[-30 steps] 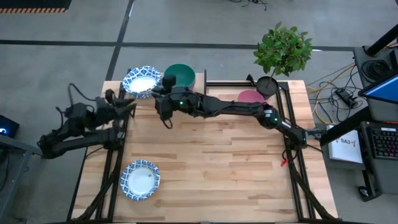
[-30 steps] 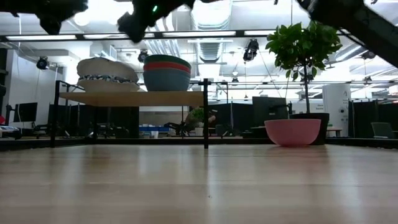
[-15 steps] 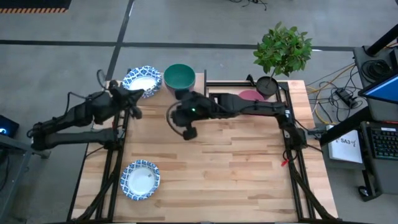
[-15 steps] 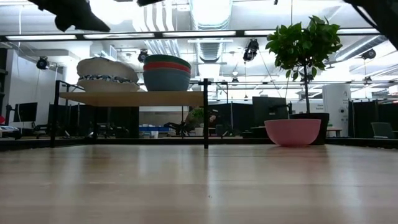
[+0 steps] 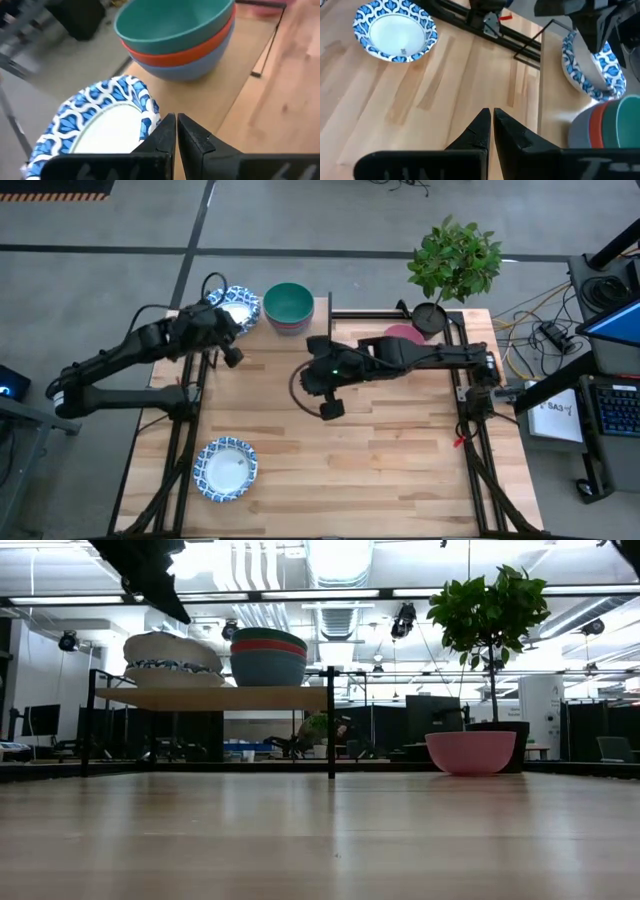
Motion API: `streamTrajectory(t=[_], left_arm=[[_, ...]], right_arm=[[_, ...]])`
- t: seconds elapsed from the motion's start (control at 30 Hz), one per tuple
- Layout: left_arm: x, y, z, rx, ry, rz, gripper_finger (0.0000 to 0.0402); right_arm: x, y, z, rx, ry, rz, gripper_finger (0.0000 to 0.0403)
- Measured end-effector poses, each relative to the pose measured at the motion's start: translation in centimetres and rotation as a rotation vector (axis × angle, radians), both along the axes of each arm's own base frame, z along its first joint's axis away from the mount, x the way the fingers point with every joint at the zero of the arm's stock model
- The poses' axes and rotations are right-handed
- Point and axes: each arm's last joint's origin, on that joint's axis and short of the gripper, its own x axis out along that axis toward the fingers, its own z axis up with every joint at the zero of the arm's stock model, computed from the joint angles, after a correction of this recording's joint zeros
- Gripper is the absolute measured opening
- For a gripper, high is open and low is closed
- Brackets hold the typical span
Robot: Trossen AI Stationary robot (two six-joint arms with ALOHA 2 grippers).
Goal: Place and stack bowls onto a shelf
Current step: Stack the right white and blue bowl on top of the white and blue bowl
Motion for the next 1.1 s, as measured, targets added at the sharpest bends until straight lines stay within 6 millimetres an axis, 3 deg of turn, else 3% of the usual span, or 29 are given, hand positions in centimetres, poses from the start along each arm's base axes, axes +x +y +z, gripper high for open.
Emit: streamTrajectory(t=[0.4,0.6,0.87,1.1], left_arm=[[-0.9,4.1,-1.8,-0.224,0.01,0.072,0.0],[-0.8,4.2,-1.4,-0.209,-0.012,0.068,0.0],[-1.3,3.7,1.8,-0.117,-0.079,0.021,0.0],[-0.8,4.5,0.0,-0.125,0.008,0.083,0.0]], right_arm=[[-4.2,1.4,-3.3,0.071,-0.169,0.006,0.0011],[-6.6,1.2,-5.0,0.107,-0.276,-0.008,0.0011],[-8.7,0.9,-6.4,0.122,-0.395,-0.003,0.0011],[-9.0,0.9,-9.0,0.133,-0.454,-0.003,0.0011]])
